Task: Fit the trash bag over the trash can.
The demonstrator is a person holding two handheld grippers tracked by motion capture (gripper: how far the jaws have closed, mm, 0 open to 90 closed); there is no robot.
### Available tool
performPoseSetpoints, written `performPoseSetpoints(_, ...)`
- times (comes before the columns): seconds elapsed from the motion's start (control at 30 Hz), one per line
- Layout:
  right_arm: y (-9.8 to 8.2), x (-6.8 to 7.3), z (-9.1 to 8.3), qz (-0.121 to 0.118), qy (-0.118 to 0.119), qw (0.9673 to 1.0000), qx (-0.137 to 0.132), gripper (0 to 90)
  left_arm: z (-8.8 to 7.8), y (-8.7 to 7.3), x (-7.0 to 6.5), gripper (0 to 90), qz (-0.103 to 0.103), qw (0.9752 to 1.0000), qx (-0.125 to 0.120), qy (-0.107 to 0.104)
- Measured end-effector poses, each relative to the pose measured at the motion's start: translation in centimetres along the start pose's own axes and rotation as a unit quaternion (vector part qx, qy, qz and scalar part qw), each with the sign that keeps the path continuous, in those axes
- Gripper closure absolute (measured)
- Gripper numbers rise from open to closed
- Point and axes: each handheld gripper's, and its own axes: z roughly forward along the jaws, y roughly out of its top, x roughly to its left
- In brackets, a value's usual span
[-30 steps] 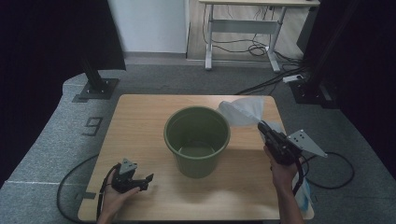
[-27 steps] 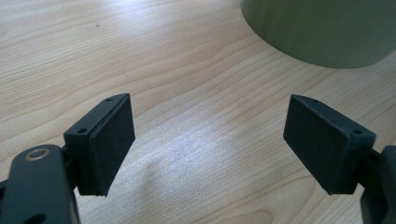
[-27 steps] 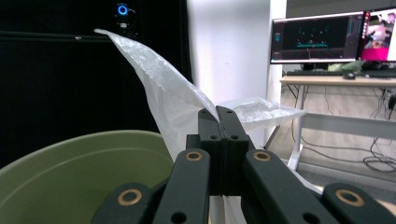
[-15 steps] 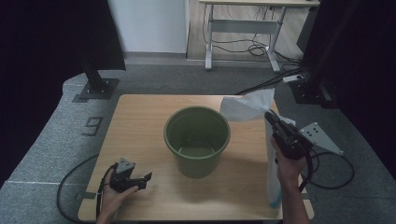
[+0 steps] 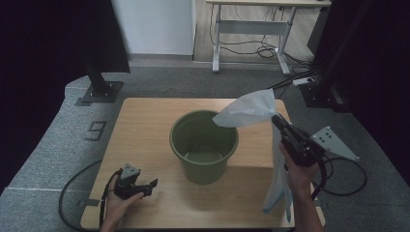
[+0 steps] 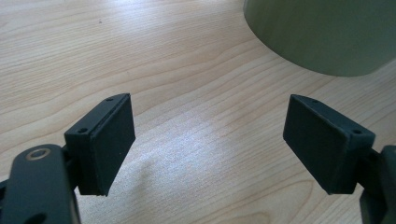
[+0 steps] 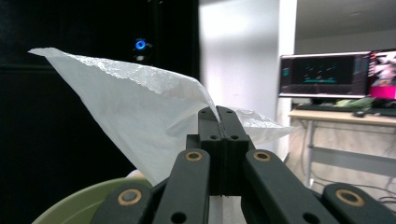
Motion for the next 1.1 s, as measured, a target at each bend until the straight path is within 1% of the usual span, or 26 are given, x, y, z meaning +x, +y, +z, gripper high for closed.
performPoseSetpoints(0.1, -0.7, 0.8, 0.4, -0.002, 0.016, 0.9998, 0.01, 89.0, 0.0, 0.0, 0.1, 16.7, -0.002, 1.0, -0.001, 0.001)
performPoseSetpoints(0.17, -1.2, 1.3, 0.6, 0.003, 0.034, 0.9992, 0.02, 89.0, 0.0, -0.1, 0.1, 16.6, -0.002, 1.0, 0.0, 0.0)
performPoseSetpoints(0.23, -1.6, 1.7, 0.8, 0.003, 0.043, 0.9987, 0.026, 89.0, 0.0, -0.1, 0.1, 16.7, -0.002, 1.0, 0.0, 0.0)
performPoseSetpoints(0.3, -2.1, 2.1, 1.2, 0.002, 0.055, 0.9979, 0.036, 89.0, 0.0, -0.1, 0.1, 16.7, -0.002, 1.0, 0.0, -0.001)
performPoseSetpoints(0.37, -2.7, 2.7, 1.6, 0.004, 0.067, 0.9965, 0.05, 89.0, 0.0, -0.1, 0.1, 16.7, -0.002, 1.0, 0.001, -0.001)
performPoseSetpoints(0.43, -3.1, 3.0, 2.0, 0.006, 0.076, 0.9954, 0.058, 89.0, 0.0, -0.1, 0.1, 16.7, -0.003, 1.0, 0.001, -0.001)
performPoseSetpoints(0.53, -3.8, 3.8, 2.6, 0.003, 0.091, 0.9933, 0.072, 89.0, 0.1, -0.1, 0.1, 16.7, -0.001, 1.0, 0.003, -0.001)
performPoseSetpoints(0.63, -4.0, 4.8, 3.0, -0.002, 0.107, 0.9913, 0.077, 89.0, 0.1, -0.2, 0.2, 16.7, -0.003, 1.0, 0.003, -0.001)
performPoseSetpoints(0.77, -3.6, 6.0, 3.3, -0.009, 0.126, 0.9893, 0.074, 89.0, 0.0, -0.2, 0.3, 16.7, -0.004, 1.0, 0.001, 0.0)
performPoseSetpoints(0.87, -3.3, 6.7, 3.3, -0.022, 0.131, 0.9886, 0.072, 88.9, -0.1, -0.2, 0.3, 16.7, -0.005, 1.0, 0.0, 0.0)
performPoseSetpoints(0.93, -3.3, 6.8, 3.5, -0.029, 0.129, 0.9882, 0.077, 88.9, -0.1, -0.2, 0.3, 16.7, -0.004, 1.0, -0.001, 0.0)
performPoseSetpoints(1.0, -3.8, 6.5, 3.9, -0.024, 0.125, 0.9874, 0.094, 88.9, -0.1, -0.2, 0.3, 16.7, -0.004, 1.0, -0.001, 0.0)
performPoseSetpoints(1.1, -5.0, 5.9, 4.5, -0.005, 0.125, 0.9857, 0.114, 88.9, -0.1, -0.2, 0.3, 16.7, -0.004, 1.0, 0.0, 0.0)
